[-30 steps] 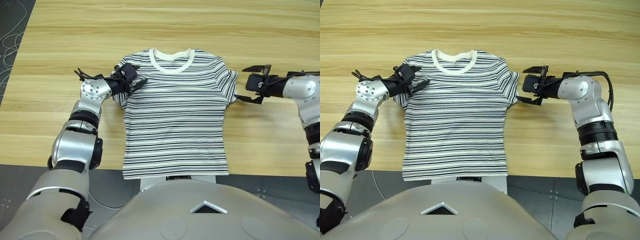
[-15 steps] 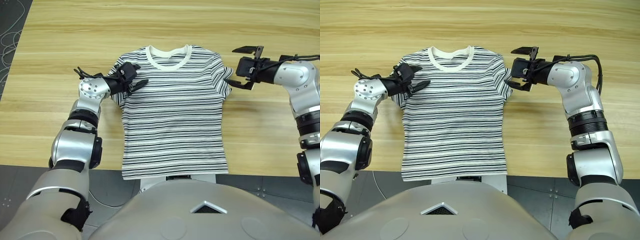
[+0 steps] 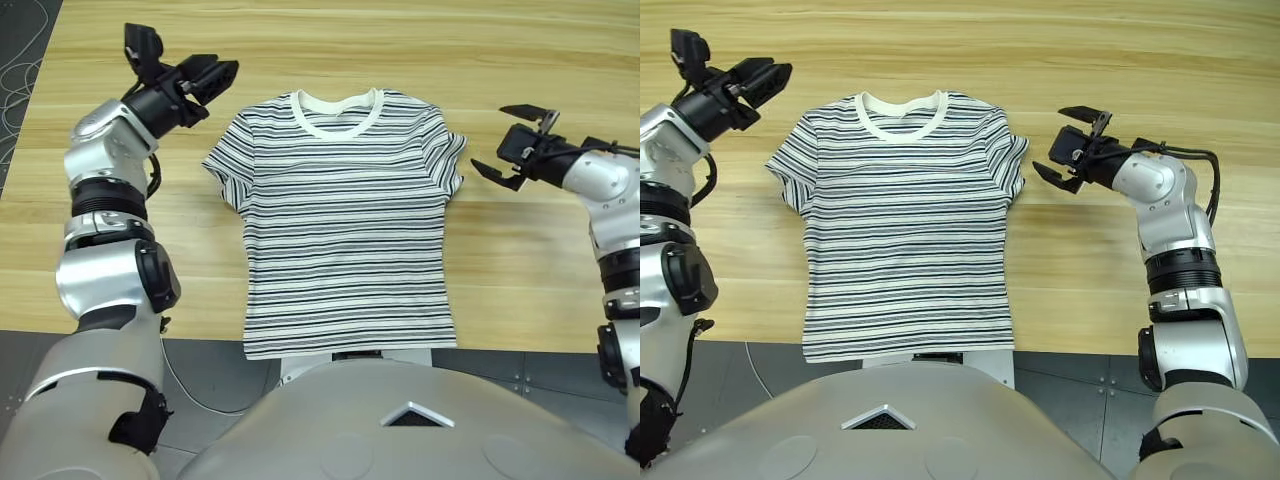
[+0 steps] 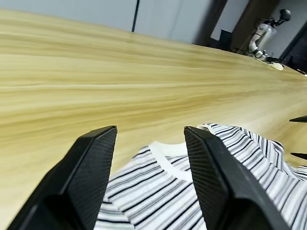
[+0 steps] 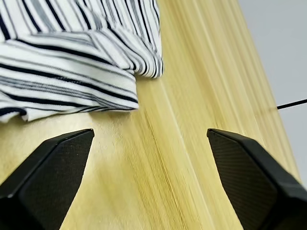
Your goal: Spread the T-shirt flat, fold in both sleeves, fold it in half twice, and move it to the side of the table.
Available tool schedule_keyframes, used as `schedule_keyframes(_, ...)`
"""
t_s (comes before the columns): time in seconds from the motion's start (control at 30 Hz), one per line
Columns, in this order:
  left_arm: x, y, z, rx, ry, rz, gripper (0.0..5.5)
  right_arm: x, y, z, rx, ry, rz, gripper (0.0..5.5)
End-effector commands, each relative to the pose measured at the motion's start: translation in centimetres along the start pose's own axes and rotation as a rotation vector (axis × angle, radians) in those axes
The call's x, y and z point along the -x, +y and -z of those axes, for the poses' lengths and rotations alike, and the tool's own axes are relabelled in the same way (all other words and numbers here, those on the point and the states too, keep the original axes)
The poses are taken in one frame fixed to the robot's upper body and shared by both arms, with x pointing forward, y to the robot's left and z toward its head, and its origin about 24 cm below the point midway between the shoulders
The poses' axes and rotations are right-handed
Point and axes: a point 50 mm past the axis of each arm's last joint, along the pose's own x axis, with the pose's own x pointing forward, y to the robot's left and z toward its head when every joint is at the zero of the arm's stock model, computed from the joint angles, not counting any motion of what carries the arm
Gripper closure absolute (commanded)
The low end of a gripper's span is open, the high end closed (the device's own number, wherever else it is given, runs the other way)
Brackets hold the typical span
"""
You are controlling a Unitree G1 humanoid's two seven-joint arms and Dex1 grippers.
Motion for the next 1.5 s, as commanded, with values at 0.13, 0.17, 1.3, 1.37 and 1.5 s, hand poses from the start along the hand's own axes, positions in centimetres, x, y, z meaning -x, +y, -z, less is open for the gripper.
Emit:
schedule_keyframes(0.13,8.0,2.8,2.7,0.195,0.243,-0.158,2.88,0.5,0.4,0.3,-0.003,0.011,0.016,1.13)
schedule_keyframes(0.17,8.4,2.8,2.8,0.209,0.264,-0.165,2.88,0.6,0.4,0.4,-0.010,0.012,0.019,1.13)
schedule_keyframes(1.3,3.6,-1.0,14.2,0.586,0.383,-0.174,2.33,1.2,1.4,0.9,-0.032,0.020,0.024,1.09)
schedule_keyframes(1.37,3.2,-1.4,14.7,0.592,0.398,-0.163,2.33,1.2,1.3,0.8,-0.030,0.020,0.024,1.09)
schedule_keyframes(1.5,2.9,-1.6,14.8,0.598,0.390,-0.162,2.94,1.2,1.3,0.7,-0.028,0.017,0.020,1.09)
